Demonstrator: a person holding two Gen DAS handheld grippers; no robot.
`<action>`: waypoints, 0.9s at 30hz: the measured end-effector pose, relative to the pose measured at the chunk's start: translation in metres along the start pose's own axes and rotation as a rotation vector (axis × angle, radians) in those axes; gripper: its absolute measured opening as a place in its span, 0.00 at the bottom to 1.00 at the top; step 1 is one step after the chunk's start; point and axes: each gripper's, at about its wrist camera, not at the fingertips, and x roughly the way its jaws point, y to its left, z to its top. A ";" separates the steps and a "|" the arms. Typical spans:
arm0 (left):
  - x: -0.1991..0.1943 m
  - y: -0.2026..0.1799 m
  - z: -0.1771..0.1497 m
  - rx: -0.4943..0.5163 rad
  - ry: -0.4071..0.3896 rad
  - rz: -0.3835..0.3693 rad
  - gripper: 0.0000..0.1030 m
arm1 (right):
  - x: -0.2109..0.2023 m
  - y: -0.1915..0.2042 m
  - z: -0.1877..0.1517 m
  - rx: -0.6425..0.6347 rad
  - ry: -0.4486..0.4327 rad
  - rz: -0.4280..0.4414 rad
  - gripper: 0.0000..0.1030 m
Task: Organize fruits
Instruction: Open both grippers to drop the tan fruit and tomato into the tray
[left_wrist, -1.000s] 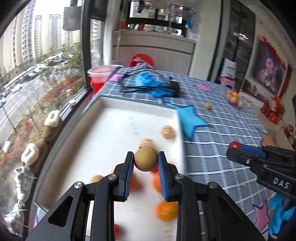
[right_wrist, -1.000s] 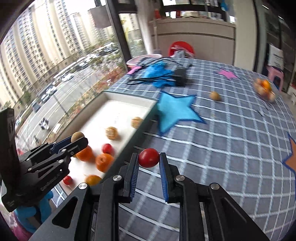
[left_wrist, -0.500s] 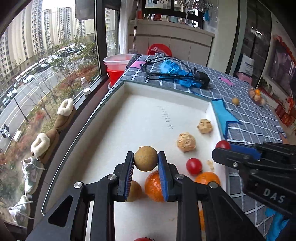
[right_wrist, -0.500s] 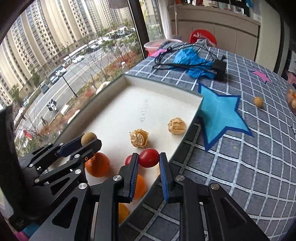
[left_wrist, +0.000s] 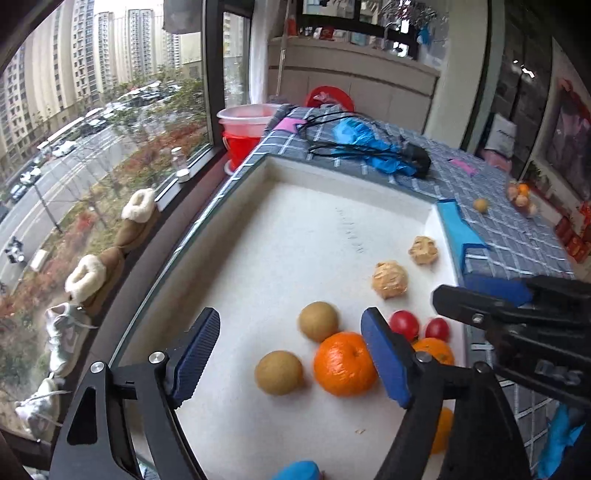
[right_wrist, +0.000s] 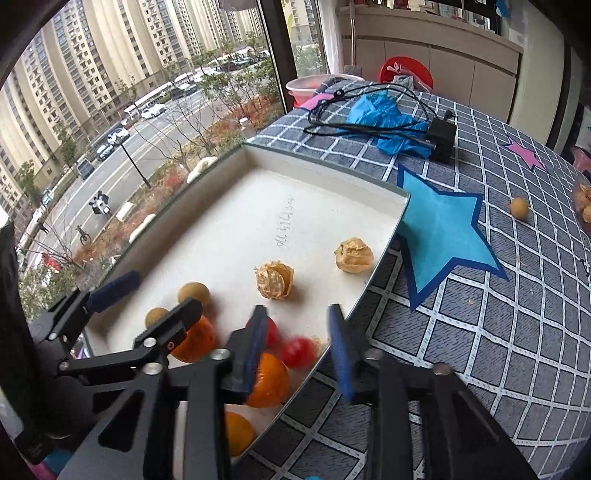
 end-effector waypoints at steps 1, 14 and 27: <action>0.000 0.001 0.000 -0.001 0.003 -0.008 0.87 | -0.004 0.000 -0.001 -0.003 -0.016 -0.012 1.00; -0.014 -0.007 -0.008 0.015 -0.012 0.002 1.00 | -0.025 0.003 -0.002 -0.033 -0.026 -0.065 1.00; -0.021 -0.020 -0.014 0.067 0.007 0.033 1.00 | -0.026 0.008 -0.008 -0.063 -0.003 -0.075 1.00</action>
